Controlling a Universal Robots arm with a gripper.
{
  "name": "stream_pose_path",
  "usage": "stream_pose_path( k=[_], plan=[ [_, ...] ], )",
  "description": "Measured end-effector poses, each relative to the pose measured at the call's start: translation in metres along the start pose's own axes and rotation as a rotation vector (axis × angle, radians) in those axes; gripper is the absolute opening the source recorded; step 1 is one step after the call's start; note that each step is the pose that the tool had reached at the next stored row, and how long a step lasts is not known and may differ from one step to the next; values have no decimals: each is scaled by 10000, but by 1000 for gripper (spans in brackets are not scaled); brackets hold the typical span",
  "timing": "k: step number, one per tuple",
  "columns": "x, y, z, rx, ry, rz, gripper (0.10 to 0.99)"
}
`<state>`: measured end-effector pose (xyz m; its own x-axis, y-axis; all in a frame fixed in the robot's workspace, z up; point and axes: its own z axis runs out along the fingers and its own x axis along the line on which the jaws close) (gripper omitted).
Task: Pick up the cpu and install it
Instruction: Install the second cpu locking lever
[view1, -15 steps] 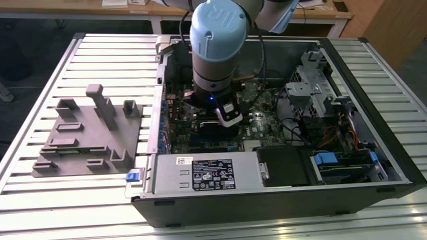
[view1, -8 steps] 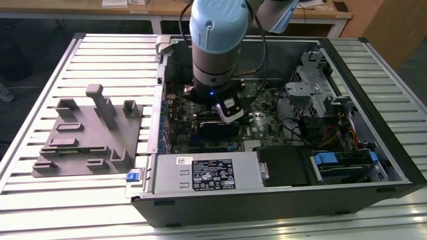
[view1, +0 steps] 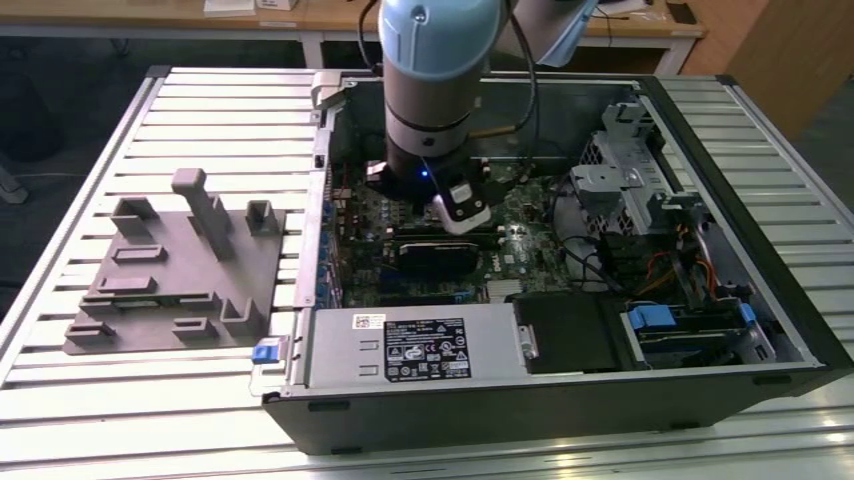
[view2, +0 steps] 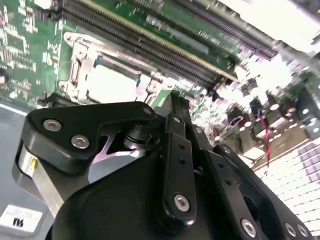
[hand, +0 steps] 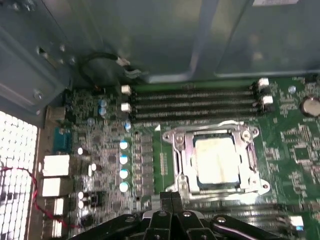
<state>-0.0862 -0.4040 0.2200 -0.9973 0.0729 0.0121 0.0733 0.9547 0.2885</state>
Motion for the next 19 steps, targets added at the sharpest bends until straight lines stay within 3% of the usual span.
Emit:
stream_pose_path(
  k=[2,3,12,19],
  plan=[
    [-11,1,0,221,-22,18,106],
    [-23,3,1,268,-30,33,106],
    [-292,56,18,330,-49,80,106],
    [-402,163,53,463,-60,83,106]
  ],
)
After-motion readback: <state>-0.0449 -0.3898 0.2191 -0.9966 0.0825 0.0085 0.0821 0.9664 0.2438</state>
